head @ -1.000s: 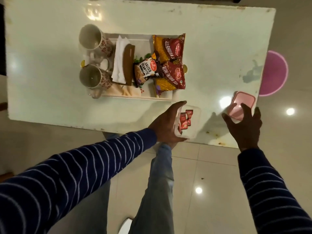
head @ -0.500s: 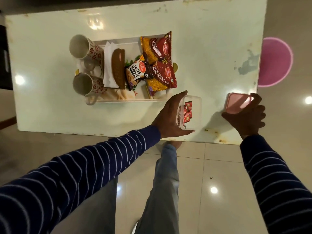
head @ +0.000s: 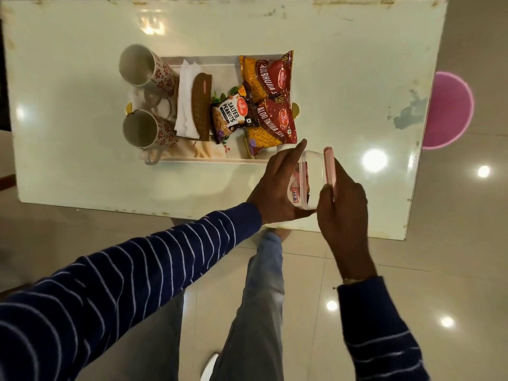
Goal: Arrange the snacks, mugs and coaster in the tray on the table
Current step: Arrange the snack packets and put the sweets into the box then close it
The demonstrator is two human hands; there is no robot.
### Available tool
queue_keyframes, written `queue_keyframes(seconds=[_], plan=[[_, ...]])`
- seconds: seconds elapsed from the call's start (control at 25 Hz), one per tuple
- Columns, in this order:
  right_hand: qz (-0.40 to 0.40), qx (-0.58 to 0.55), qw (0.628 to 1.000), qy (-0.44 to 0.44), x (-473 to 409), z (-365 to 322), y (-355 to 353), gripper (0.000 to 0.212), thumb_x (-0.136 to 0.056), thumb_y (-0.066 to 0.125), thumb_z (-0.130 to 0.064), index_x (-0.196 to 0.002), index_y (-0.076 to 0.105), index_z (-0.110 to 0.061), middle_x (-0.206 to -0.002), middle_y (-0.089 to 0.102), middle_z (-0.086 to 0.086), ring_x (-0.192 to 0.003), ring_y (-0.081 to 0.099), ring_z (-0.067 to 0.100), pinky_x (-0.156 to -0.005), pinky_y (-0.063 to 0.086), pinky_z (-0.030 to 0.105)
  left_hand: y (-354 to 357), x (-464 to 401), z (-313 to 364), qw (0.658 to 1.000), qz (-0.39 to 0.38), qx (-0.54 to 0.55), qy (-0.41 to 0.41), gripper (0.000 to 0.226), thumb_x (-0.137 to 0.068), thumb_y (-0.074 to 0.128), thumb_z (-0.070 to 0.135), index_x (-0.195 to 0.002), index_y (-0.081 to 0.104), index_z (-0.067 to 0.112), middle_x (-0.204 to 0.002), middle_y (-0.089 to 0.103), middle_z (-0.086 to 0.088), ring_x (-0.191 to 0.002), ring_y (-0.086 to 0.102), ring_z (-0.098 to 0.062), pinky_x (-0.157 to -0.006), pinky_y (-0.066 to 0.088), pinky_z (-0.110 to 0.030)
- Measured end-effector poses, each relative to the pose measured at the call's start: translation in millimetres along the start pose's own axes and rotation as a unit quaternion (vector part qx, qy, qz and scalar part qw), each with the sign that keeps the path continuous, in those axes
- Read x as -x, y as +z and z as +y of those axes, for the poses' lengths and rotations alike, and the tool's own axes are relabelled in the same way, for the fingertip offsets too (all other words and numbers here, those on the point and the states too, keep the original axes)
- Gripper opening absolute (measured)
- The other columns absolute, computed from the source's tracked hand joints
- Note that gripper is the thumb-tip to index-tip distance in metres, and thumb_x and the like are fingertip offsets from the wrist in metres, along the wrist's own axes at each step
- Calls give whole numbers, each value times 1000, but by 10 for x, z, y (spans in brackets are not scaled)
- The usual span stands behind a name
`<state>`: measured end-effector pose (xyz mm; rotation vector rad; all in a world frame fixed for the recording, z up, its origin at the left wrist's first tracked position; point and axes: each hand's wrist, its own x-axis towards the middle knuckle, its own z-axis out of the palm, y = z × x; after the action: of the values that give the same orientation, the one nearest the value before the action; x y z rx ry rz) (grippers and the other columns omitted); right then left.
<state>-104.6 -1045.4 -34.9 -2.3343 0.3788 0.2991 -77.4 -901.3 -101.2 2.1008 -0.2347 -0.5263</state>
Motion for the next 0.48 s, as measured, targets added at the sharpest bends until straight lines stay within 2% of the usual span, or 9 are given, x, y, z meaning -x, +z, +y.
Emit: queue_keyframes(seconds=[0.04, 0.12, 0.16, 0.24, 0.36, 0.48], plan=[[-18, 11, 1000, 9, -14, -71, 34, 45, -101, 42, -18, -145, 47, -11, -114, 66, 15, -100, 63, 29, -87, 55, 46, -7, 2, 24, 1000, 7, 5, -3, 122, -62, 88, 42, -155, 15, 13, -149, 28, -11, -139, 33, -25, -102, 50, -43], [-41, 2, 999, 26, -44, -181, 98, 51, -102, 36, -26, -152, 37, -13, -136, 55, 15, -122, 55, 32, -99, 50, 43, -3, -4, 67, 999, 36, 4, -14, 114, -68, 84, 40, -154, 17, 9, -148, 30, -16, -138, 34, -27, -102, 50, -44], [-50, -16, 998, 32, -56, -222, 128, 53, -102, 35, -27, -154, 33, -13, -147, 45, 16, -130, 48, 33, -103, 48, 42, -3, -9, 80, 998, 54, 2, -17, 110, -71, 83, 37, -154, 17, 8, -148, 30, -18, -138, 35, -28, -103, 49, -43], [-66, -11, 996, 51, -78, -257, 168, 59, -101, 30, -37, -156, 25, -18, -161, 24, 14, -142, 34, 37, -108, 40, 47, -27, -24, 73, 996, 87, -3, -13, 105, -76, 81, 34, -153, 17, 6, -146, 32, -20, -137, 37, -30, -103, 48, -40], [-95, 52, 992, 66, -92, -188, 185, 73, -92, 17, -55, -158, 15, -25, -166, 14, 8, -146, 25, 36, -113, 28, 57, -87, -25, 48, 996, 92, -11, 9, 104, -75, 75, 43, -154, 17, 6, -145, 32, -18, -136, 37, -26, -101, 45, -28], [-96, -8, 991, 89, -67, -104, 203, 78, -88, 15, -60, -158, 14, -26, -163, 23, 9, -142, 30, 33, -114, 26, 56, -64, -15, 44, 995, 92, -35, 25, 105, -74, 72, 50, -153, 21, 4, -144, 33, -18, -135, 31, -20, -100, 40, -27]])
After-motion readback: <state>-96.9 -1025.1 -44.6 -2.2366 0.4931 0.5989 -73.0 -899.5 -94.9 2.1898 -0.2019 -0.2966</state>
